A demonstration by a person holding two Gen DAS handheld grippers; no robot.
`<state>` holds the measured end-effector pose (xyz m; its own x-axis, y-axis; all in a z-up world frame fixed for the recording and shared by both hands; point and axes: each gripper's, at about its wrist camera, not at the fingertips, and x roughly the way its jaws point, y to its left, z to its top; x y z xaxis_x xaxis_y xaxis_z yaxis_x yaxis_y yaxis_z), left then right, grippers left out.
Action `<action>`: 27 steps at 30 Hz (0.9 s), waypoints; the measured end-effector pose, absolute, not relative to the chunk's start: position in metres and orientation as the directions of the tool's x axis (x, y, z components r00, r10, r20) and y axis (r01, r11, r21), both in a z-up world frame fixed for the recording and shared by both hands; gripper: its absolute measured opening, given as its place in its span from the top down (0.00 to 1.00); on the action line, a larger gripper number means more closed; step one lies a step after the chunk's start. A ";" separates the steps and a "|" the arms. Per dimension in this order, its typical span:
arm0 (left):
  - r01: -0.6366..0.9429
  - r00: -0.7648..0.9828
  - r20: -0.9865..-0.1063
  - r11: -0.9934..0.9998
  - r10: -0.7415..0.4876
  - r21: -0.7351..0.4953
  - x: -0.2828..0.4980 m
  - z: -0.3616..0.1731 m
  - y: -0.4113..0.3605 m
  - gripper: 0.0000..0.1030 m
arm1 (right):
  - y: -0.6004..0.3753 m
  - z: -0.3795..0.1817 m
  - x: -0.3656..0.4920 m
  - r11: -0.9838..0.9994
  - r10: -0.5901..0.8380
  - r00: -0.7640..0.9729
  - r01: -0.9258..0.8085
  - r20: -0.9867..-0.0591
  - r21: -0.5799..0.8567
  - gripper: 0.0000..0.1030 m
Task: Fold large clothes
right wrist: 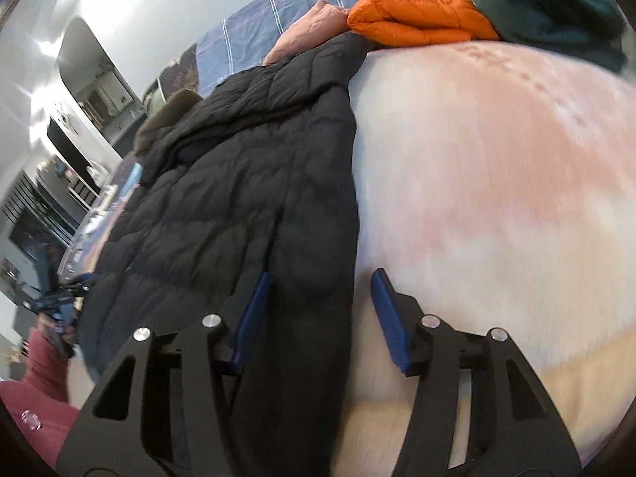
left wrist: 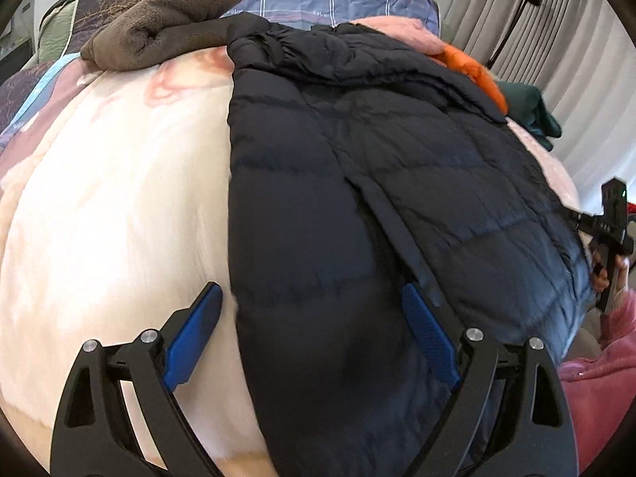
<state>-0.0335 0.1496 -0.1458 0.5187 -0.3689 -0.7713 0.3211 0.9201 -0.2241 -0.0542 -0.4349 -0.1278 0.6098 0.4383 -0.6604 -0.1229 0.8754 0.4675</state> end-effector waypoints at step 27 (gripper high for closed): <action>0.379 0.691 -0.498 0.850 -0.523 -0.367 -0.097 -0.066 0.144 0.94 | -0.450 -0.051 -0.109 0.701 0.605 0.720 -0.280 -0.340 0.656 0.95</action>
<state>-0.0968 0.1439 -0.0656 0.6914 -0.5232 -0.4981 0.3786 0.8497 -0.3671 -0.1087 -0.4501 -0.0513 0.7199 0.6052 -0.3398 -0.2797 0.7010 0.6560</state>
